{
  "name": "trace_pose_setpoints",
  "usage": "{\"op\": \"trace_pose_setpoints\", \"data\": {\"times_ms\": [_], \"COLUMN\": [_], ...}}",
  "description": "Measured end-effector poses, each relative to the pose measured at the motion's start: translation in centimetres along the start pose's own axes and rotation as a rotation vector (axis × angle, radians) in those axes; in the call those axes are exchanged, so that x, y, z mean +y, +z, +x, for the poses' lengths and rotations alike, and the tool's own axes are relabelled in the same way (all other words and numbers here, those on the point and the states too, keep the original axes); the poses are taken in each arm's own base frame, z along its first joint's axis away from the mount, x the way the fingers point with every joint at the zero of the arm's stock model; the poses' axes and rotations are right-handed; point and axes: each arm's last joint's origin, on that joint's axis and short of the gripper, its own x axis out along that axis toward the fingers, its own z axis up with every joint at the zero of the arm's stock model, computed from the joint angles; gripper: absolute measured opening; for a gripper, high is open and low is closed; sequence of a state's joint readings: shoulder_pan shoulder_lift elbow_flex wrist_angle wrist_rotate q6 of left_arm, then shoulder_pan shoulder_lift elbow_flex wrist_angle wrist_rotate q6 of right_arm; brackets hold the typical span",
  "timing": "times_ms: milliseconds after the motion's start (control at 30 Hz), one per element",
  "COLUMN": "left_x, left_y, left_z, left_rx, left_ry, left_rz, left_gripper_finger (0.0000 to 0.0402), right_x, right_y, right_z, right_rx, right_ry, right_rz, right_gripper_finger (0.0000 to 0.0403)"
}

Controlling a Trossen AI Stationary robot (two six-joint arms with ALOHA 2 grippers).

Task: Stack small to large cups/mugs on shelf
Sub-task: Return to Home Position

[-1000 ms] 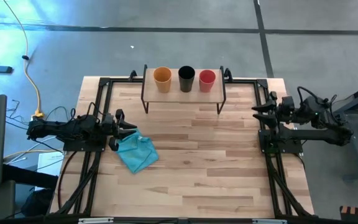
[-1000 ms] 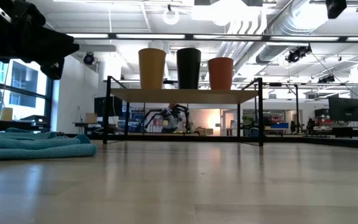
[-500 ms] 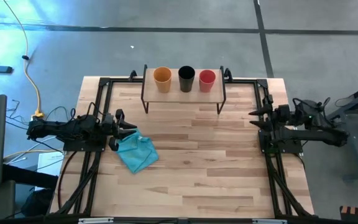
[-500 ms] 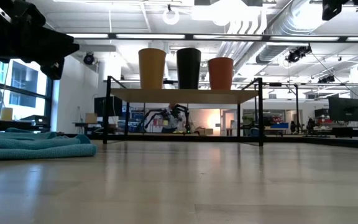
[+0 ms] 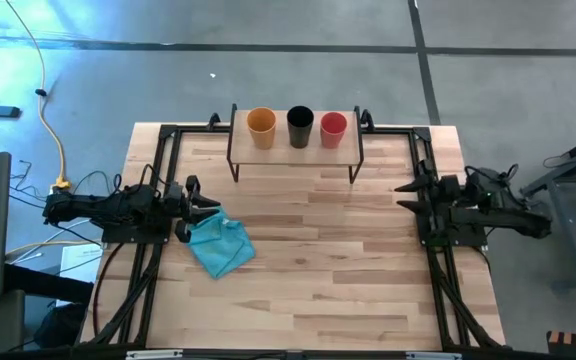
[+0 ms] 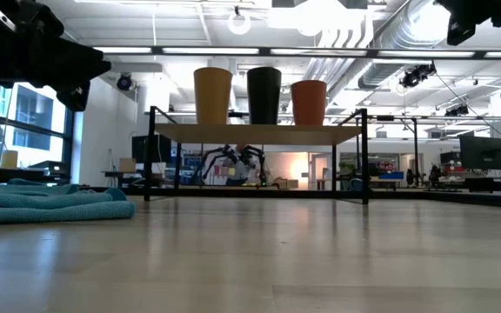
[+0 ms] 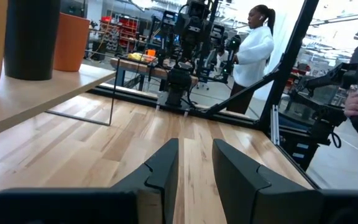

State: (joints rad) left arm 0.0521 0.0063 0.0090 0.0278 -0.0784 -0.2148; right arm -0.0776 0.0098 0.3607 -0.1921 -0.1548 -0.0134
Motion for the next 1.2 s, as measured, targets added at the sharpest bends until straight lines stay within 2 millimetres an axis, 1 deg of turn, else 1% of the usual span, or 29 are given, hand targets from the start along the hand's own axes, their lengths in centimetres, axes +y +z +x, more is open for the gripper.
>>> {"op": "trace_pose_setpoints", "data": {"times_ms": [167, 400, 600, 667, 767, 900, 1033, 1200], "left_x": [0.0, 0.0, 0.0, 0.0, 0.0, 0.0, 0.0, 0.0], "left_y": [0.0, 0.0, 0.0, 0.0, 0.0, 0.0, 0.0, 0.0], "left_z": [0.0, 0.0, 0.0, 0.0, 0.0, 0.0, 0.0, 0.0], "left_rx": [0.000, 0.000, 0.000, 0.000, 0.000, 0.000, 0.000, 0.000], "left_ry": [0.000, 0.000, 0.000, 0.000, 0.000, 0.000, 0.000, 0.000], "left_rz": [0.000, 0.000, 0.000, 0.000, 0.000, 0.000, 0.000, 0.000], "left_gripper_finger": [0.0088, 0.0088, 0.0088, 0.0088, 0.0088, 0.0088, 0.0088, 0.0088], "right_x": [0.0, -0.1, -0.1, -0.1, -0.2, -0.2, -0.3, -0.3], "right_y": [-1.1, -3.8, -5.5, -5.7, -5.6, -5.0, -5.0, -5.2], "right_z": [0.5, 1.6, 1.8, 1.8, 1.7, 1.5, 1.5, 1.6], "right_rx": [-0.027, -0.143, -0.251, -0.284, -0.300, -0.368, -0.372, -0.358], "right_ry": [0.008, 0.023, 0.031, 0.032, 0.028, 0.030, -0.001, -0.024], "right_rz": [-0.015, 0.017, 0.057, 0.065, 0.079, 0.094, 0.120, 0.109], "right_gripper_finger": [0.0142, 0.0142, 0.0142, 0.0142, 0.0142, 0.0142, 0.0142, 0.0142]}}
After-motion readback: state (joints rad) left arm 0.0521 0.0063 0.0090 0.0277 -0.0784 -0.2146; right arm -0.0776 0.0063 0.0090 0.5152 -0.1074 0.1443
